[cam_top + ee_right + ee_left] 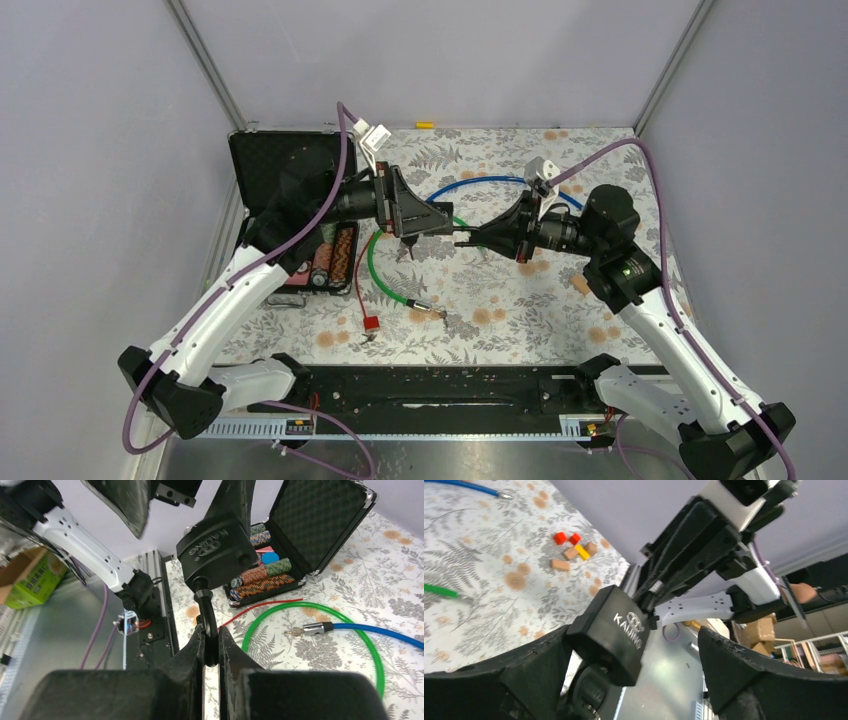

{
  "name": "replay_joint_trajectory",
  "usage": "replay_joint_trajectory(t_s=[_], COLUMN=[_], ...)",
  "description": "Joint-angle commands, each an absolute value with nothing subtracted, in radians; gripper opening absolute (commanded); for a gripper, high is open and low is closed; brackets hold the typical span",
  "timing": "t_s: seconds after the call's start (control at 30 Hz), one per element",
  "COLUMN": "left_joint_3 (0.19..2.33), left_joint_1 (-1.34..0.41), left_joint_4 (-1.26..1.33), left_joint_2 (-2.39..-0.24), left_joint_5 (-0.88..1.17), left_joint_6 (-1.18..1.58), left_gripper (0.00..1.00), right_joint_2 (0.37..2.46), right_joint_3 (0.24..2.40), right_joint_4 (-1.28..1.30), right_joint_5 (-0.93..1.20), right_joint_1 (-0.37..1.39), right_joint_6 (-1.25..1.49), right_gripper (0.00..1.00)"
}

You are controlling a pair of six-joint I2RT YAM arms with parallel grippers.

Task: Lock with the key
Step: Lock the lock.

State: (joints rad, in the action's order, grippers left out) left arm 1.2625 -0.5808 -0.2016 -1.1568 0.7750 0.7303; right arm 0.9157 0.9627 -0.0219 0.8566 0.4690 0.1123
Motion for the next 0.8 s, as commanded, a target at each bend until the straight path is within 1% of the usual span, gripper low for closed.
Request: replay_joint_trajectory(t_s=[0.0,0.1,0.33,0.4,0.57,0.67,0.77], left_joint_3=[1.325,1.329,1.319,1.297,1.236,1.214,1.187], left_joint_1=[-0.568,-0.560,-0.554,-0.554,-0.554,-0.553,-0.553], left_joint_4=[-0.260,-0.245,-0.210,-0.175,-0.104,-0.091,-0.012], left_joint_2=[-1.117,-1.111,-1.072,-1.058,-1.049,-1.051,-1.062], left_joint_5=[0.628,0.584,0.509,0.571,0.804,0.831,0.884], left_joint_6=[0.553,0.474,0.302,0.262,0.211,0.213,0.276], left_gripper=[0.96,0.99,0.99,0.99,0.99,0.98,0.99], right_joint_2=[0.894,0.912,0.939,0.947,0.936,0.911,0.885], right_joint_3=[1.008,1.021,1.038,1.049,1.051,1.053,1.055], right_joint_4=[-0.200,-0.221,-0.207,-0.202,-0.249,-0.260,-0.284], right_joint_5=[0.861,0.853,0.807,0.805,0.843,0.866,0.879], right_joint_1=[0.468,0.468,0.467,0.467,0.468,0.467,0.468], right_joint_6=[0.312,0.412,0.504,0.525,0.586,0.604,0.627], right_gripper=[0.00,0.00,0.00,0.00,0.00,0.00,0.00])
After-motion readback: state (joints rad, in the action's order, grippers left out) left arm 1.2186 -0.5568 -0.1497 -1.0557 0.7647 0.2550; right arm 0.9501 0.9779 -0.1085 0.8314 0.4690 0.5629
